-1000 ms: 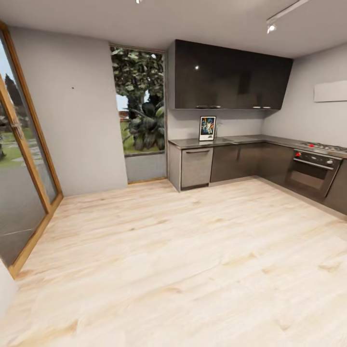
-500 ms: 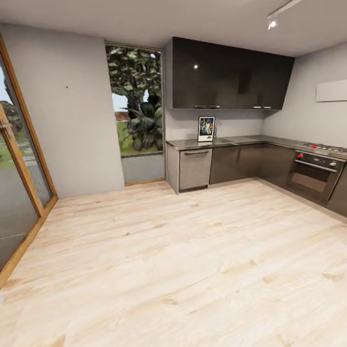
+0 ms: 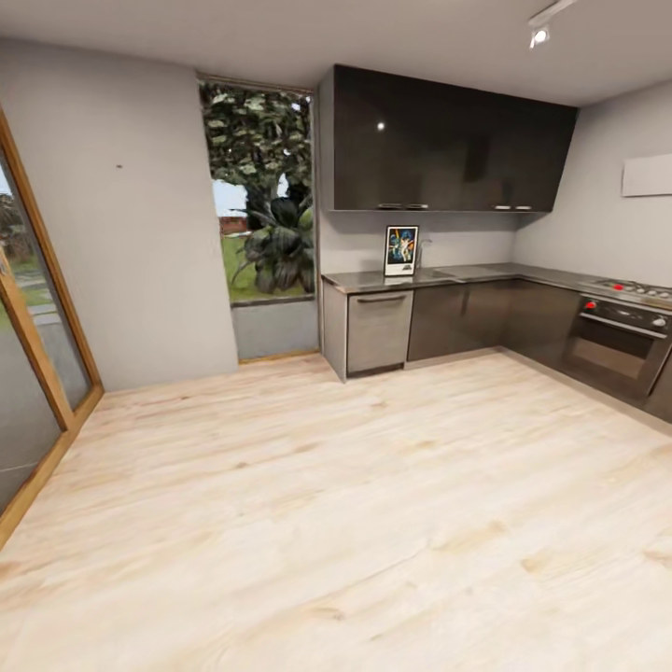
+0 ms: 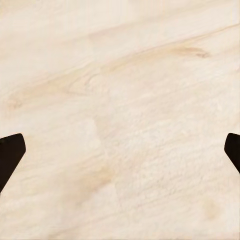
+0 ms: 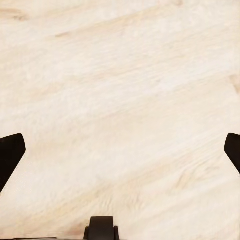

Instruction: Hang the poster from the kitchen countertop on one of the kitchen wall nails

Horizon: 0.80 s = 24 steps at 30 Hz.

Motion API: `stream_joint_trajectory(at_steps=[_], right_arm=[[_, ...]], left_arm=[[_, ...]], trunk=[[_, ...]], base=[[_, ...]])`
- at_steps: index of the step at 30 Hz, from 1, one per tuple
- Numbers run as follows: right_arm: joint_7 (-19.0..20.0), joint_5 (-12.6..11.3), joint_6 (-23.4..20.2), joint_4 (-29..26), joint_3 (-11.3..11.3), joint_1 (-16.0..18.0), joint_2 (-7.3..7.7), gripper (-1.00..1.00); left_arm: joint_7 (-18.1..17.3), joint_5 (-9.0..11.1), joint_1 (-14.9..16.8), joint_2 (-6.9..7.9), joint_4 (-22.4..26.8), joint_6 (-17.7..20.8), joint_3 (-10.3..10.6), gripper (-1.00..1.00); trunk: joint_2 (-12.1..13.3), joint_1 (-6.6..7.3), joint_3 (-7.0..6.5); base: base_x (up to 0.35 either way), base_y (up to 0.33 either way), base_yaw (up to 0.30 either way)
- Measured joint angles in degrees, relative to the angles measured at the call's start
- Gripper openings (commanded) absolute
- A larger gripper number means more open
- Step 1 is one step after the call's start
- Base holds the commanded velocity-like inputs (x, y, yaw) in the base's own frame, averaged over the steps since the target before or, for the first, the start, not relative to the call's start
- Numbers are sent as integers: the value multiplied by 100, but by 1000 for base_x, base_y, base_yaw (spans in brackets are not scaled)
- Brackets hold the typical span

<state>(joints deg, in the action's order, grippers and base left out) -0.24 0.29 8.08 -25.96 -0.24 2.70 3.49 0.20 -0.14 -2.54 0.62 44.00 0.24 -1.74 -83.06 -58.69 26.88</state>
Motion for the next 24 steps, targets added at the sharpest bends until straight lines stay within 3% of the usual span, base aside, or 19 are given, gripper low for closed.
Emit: stream_joint_trajectory(at_steps=[13,24], right_arm=[[0,-5,0,7,1,0,2,100],[0,-5,-1,7,0,0,-4,100]], left_arm=[[4,-1,-1,0,0,0,0,100],[3,-2,1,0,-3,0,1,100]], trunk=[[0,0,0],[0,0,0]], base=[[335,-15,0],[313,-158,0]])
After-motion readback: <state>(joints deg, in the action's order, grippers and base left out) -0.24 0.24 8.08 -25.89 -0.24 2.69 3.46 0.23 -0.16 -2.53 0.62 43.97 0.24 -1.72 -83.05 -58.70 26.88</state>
